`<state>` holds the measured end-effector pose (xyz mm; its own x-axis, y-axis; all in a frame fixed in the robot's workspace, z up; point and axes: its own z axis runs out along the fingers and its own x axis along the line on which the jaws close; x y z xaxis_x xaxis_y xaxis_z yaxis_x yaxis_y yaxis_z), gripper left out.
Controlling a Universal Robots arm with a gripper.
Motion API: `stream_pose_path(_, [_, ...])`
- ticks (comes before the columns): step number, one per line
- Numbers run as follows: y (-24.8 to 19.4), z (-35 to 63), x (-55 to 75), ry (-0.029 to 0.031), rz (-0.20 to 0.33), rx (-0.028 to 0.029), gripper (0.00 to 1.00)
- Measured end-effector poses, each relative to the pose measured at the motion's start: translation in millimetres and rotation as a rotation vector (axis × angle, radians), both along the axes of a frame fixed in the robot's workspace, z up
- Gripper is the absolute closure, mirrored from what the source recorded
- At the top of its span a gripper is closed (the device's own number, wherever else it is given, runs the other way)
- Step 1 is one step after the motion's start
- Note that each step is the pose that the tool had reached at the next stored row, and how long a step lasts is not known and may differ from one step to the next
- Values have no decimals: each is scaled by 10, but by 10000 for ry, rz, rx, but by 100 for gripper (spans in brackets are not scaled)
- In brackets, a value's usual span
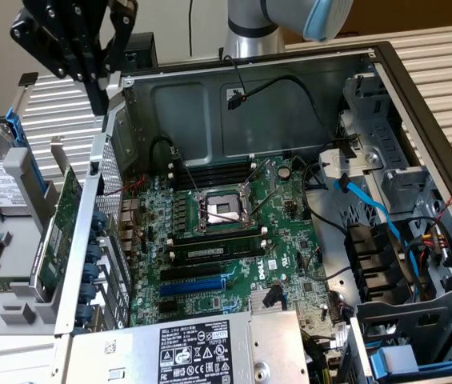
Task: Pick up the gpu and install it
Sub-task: 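Reach for the gpu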
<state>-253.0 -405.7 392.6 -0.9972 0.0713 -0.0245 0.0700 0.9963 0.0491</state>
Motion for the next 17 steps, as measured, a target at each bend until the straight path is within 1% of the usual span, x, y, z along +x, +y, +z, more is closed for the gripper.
stream_pose_path(17, [-58, 0, -773, 0, 0, 0, 89])
